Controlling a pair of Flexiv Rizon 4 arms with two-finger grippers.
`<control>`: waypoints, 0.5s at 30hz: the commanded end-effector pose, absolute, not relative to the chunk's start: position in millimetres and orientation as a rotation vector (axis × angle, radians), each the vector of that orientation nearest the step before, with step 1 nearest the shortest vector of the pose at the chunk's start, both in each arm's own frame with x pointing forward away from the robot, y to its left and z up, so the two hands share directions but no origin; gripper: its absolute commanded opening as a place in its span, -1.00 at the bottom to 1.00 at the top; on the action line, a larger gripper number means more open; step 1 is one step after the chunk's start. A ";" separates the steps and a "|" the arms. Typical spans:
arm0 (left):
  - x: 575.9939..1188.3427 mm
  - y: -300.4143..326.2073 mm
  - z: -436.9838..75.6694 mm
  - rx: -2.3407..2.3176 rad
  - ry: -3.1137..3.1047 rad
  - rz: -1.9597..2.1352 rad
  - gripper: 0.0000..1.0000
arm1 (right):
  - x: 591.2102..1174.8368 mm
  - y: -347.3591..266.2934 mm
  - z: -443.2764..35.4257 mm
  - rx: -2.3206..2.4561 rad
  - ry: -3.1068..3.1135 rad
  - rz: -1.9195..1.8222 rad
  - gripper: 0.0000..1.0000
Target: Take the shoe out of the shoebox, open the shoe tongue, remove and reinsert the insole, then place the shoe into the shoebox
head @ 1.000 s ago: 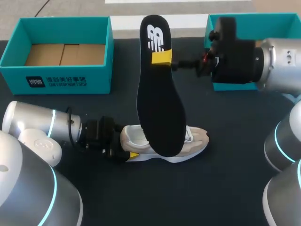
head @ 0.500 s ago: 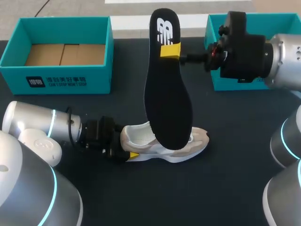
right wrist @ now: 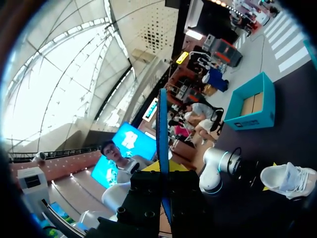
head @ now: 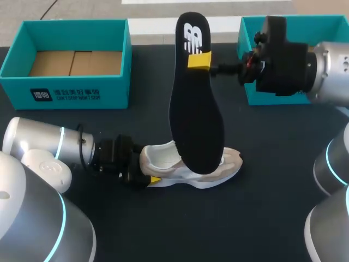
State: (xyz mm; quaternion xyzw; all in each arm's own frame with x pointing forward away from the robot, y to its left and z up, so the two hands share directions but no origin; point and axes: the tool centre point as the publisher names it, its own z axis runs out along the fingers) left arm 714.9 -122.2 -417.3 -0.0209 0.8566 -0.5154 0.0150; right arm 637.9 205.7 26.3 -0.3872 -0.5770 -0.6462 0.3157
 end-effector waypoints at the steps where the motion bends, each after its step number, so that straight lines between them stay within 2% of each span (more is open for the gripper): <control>1: 714.1 -121.8 -418.4 -0.064 2.667 -1.600 -1.00 | 642.2 208.6 26.8 -1.019 -1.521 -1.698 -1.00; 15: 714.1 -121.8 -418.4 -0.064 2.667 -1.600 -1.00 | 642.9 208.5 25.4 -1.033 -1.521 -1.689 -1.00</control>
